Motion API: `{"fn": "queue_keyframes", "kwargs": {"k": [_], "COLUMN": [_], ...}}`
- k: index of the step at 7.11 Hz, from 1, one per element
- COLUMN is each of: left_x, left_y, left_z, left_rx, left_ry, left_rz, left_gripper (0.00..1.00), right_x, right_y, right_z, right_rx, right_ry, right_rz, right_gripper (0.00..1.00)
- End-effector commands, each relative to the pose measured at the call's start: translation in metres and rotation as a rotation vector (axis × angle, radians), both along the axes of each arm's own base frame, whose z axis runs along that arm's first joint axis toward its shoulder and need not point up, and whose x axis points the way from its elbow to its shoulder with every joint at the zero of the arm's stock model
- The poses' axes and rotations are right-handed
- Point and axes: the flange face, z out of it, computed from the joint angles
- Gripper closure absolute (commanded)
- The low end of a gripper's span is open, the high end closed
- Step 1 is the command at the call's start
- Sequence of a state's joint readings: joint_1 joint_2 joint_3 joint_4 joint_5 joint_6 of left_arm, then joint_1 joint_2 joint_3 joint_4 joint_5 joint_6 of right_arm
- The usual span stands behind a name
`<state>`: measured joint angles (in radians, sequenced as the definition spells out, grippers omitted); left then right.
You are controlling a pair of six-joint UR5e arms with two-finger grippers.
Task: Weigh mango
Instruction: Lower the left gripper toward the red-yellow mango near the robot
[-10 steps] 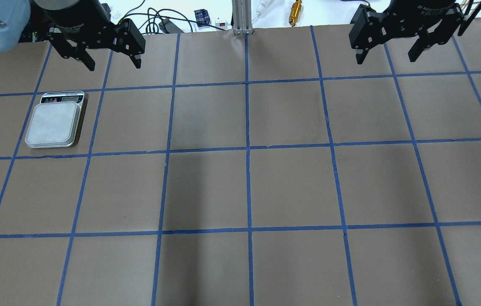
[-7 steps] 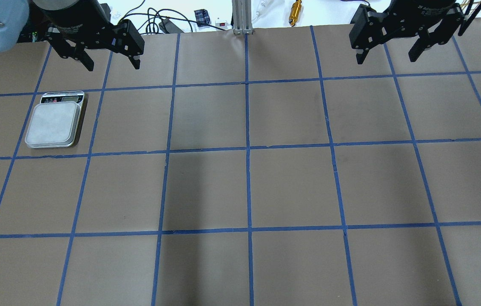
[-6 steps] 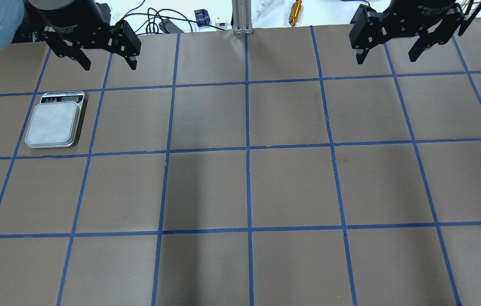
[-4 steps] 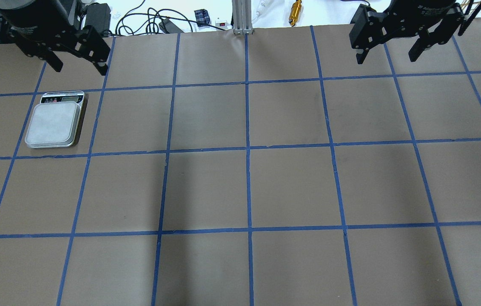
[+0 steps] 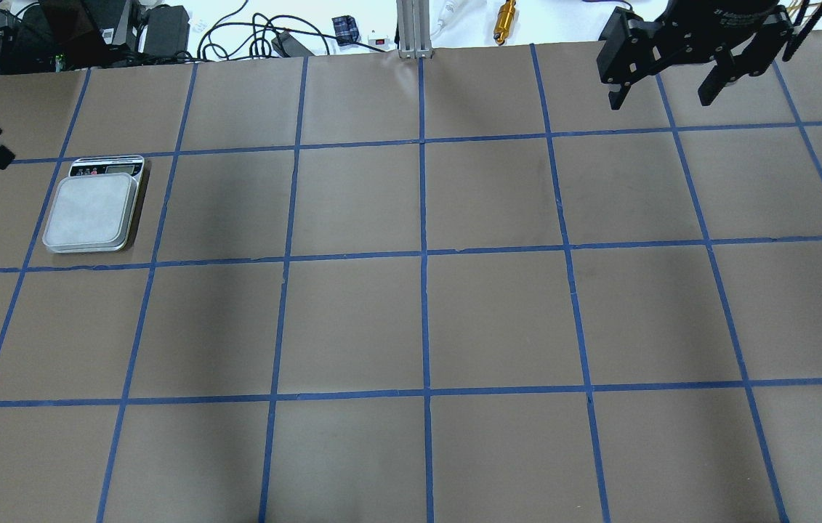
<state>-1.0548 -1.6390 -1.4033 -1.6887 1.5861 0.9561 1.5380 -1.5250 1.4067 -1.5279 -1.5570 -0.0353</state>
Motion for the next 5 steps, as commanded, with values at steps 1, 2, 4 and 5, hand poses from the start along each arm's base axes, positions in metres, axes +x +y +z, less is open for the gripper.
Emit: {"fn": "queue_keyframes", "kwargs": {"k": [1,2,4,5], "left_x": [0.130,0.196,0.288,0.321], "left_y": [0.037,0.052,0.079,0.087], "left_z": [-0.030,-0.066,-0.146,-0.181], "left_rx": [0.035,0.063,0.041,0.042], "left_ry": [0.045,0.024,-0.045,-0.034], "left_rz": [-0.190,-0.361,-0.719,-0.800], "left_gripper": [0.00,0.00,0.00,0.00], "right_x": [0.000,0.000,0.000,0.000], "right_y": [0.000,0.000,0.000,0.000], "right_z": [0.001,0.000,0.000,0.000], "right_rx": [-0.001,0.000,0.000,-0.001], "right_ry": [0.000,0.000,0.000,0.000], "right_rz": [-0.001,0.001,-0.001,0.001], "right_gripper": [0.00,0.00,0.00,0.00]}}
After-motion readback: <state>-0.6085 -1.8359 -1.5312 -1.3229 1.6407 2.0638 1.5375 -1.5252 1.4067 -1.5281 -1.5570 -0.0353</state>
